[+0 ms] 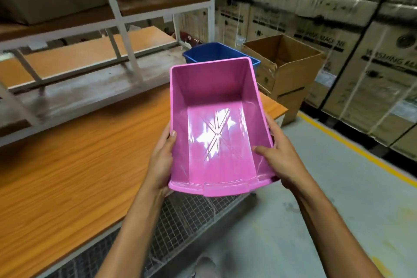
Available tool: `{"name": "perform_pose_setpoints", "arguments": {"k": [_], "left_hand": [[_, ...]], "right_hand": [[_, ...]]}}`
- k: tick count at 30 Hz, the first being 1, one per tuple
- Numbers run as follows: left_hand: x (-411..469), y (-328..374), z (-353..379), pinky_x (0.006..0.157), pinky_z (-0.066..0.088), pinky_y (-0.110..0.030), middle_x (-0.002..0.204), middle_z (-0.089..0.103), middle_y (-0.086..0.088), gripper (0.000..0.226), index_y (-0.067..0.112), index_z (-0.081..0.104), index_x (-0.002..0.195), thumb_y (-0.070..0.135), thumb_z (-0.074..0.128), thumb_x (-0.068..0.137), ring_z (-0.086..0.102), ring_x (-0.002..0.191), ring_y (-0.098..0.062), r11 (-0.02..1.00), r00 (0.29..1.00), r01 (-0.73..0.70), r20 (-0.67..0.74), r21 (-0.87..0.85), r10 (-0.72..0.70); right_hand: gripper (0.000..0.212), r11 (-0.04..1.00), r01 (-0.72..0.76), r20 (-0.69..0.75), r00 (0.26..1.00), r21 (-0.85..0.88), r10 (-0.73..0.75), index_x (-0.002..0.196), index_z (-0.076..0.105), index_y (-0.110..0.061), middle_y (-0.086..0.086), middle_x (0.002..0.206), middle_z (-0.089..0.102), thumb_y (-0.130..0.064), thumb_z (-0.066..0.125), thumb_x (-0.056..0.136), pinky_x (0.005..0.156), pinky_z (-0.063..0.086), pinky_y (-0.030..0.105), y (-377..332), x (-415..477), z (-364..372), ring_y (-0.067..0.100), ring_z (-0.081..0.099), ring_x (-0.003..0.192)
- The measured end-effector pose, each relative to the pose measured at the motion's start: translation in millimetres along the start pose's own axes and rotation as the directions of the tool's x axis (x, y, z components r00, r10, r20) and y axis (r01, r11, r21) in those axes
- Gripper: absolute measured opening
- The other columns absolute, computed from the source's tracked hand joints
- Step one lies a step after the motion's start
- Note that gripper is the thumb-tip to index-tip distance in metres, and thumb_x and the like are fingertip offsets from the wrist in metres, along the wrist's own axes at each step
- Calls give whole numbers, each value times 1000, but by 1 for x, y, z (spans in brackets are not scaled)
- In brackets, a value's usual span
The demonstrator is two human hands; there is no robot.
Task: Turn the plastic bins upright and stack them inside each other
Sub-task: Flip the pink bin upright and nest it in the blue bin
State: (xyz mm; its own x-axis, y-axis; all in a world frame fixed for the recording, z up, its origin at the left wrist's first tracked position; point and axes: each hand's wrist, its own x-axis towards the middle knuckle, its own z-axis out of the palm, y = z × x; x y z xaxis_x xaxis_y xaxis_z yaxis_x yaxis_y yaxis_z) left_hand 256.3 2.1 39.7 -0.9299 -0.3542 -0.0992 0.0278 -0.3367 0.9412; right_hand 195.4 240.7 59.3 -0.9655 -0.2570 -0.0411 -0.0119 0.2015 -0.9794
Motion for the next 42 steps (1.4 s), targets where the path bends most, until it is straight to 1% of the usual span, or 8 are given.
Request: {"name": "perform_pose_setpoints", "arguments": {"k": [4, 11, 15, 18, 20, 25, 34, 42], "left_hand": [[32, 5, 31, 99, 50, -57, 132, 65, 4, 42, 37, 44, 145, 28, 43, 104, 68, 112, -26, 1000, 1000, -14, 17, 20, 14], [113, 22, 83, 94, 56, -46, 129, 68, 0, 40, 31, 47, 144, 23, 40, 105, 67, 114, -26, 990, 989, -143, 33, -5, 143], [167, 39, 108, 83, 61, -33, 122, 71, 1, 37, 27, 53, 140, 19, 42, 105, 72, 103, -18, 974, 975, -221, -46, -44, 219], [205, 53, 121, 74, 62, -33, 116, 74, -3, 35, 27, 55, 137, 22, 43, 105, 74, 93, -19, 971, 969, -237, -83, -41, 233], [230, 63, 129, 73, 62, -35, 114, 74, -4, 35, 27, 54, 138, 24, 41, 105, 74, 91, -21, 967, 964, -252, -89, -30, 249], [283, 79, 150, 81, 61, -45, 117, 73, -7, 37, 26, 50, 140, 25, 43, 104, 73, 96, -26, 968, 966, -247, -86, -36, 243], [353, 76, 179, 68, 62, -39, 104, 75, -7, 35, 22, 52, 136, 27, 47, 102, 75, 84, -24, 969, 962, -239, -155, -64, 227], [394, 71, 193, 68, 60, -40, 106, 74, -10, 34, 21, 56, 133, 22, 51, 100, 73, 88, -26, 976, 947, -215, -254, -39, 199]], "right_hand": [[86, 999, 38, -21, 999, 17, -38, 144, 35, -51, -6, 136, 57, -3, 62, 78, 94, 55, 57, -3, 29, -27, 27, 61, 119], [85, 986, 167, -4, 986, -11, -167, 144, 35, -46, -14, 131, 56, 9, 60, 84, 98, 53, 51, -24, 125, -63, 17, 59, 120], [79, 964, 262, 59, 964, -32, -260, 140, 36, -46, -26, 121, 54, 6, 62, 86, 88, 57, 32, -47, 199, -80, 4, 60, 111], [73, 946, 319, 98, 945, -56, -313, 141, 39, -36, -27, 115, 54, 6, 62, 86, 71, 51, 8, -67, 253, -88, -15, 61, 98], [68, 934, 351, 130, 931, -63, -341, 137, 41, -34, -21, 114, 57, 6, 63, 86, 65, 48, 3, -77, 287, -93, -20, 61, 88], [68, 940, 335, 211, 926, -70, -314, 144, 42, -33, -7, 119, 65, -1, 64, 88, 67, 58, 24, -92, 361, -108, 8, 73, 92], [69, 943, 304, 348, 905, -133, -243, 148, 34, -35, -13, 111, 61, -2, 59, 92, 54, 56, 18, -108, 464, -120, -2, 72, 78], [46, 952, 282, 451, 869, -118, -201, 123, 52, -33, -5, 103, 71, 0, 59, 92, 79, 58, 36, -100, 538, -111, 15, 71, 83]]}}
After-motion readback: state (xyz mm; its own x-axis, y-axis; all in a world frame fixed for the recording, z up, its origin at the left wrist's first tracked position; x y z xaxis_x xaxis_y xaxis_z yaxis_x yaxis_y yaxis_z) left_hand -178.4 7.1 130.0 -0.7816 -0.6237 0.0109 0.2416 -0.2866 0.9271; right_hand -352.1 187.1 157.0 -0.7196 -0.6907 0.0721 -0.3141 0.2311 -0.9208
